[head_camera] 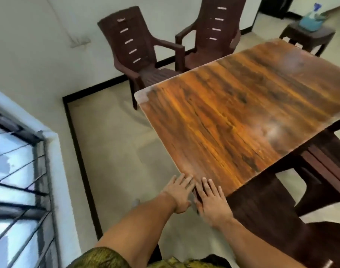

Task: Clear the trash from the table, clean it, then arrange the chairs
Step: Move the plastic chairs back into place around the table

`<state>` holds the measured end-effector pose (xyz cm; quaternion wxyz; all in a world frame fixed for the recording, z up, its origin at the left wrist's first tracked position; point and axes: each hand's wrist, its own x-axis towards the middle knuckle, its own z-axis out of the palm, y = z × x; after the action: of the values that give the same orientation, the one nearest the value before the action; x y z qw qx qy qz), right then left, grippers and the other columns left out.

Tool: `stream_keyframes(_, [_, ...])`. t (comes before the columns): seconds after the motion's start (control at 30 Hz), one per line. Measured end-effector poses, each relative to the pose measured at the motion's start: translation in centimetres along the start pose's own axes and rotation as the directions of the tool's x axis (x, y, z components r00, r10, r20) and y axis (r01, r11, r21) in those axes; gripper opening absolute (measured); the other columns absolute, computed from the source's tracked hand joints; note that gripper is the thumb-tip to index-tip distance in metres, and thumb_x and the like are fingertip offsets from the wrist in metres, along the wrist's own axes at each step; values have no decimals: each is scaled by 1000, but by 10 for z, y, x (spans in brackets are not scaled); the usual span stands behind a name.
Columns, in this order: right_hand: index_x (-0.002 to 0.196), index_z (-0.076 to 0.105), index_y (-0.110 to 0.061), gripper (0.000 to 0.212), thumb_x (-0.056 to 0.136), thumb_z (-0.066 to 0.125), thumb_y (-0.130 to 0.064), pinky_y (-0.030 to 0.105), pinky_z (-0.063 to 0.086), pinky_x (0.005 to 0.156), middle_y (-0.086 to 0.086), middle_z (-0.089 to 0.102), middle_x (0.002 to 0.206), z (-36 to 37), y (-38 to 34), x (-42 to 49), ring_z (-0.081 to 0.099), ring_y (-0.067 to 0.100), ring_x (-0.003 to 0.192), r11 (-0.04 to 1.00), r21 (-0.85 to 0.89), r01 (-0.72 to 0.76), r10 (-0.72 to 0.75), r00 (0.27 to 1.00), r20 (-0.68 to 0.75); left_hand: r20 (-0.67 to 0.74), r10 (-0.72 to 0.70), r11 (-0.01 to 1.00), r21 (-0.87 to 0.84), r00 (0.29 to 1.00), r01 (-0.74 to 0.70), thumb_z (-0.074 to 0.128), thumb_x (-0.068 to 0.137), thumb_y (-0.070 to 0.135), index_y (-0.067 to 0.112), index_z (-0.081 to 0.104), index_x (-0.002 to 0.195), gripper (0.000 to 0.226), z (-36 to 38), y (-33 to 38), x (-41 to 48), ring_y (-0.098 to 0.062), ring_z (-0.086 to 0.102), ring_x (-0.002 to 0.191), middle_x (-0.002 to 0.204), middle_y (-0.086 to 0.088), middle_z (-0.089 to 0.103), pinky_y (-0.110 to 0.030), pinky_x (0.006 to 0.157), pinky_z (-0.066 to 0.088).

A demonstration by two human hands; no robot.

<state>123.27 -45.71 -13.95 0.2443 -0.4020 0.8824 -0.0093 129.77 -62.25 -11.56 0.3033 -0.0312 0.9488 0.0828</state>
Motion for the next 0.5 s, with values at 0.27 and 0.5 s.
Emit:
stream_keyframes(0.27, [158,-4,-38,67,98,6,-66,58,-4,121,-8,-22,164,-44,-84,121,-23,23,150,933,173,-316,311,949,56,30,280,951,127,959,-282,47,103,38,23,10,162,71,-69,-175,62,-26,-1,157,171,-2,-3,-51,126,6])
stream_keyframes(0.5, [158,0,-41,83,81,-13,-70,59,-1,120,-9,-13,166,-104,-162,270,-17,24,152,946,212,-244,245,969,24,91,194,975,93,977,-202,45,104,38,23,9,163,70,-135,-332,107,-28,-4,157,170,2,-13,-50,126,7])
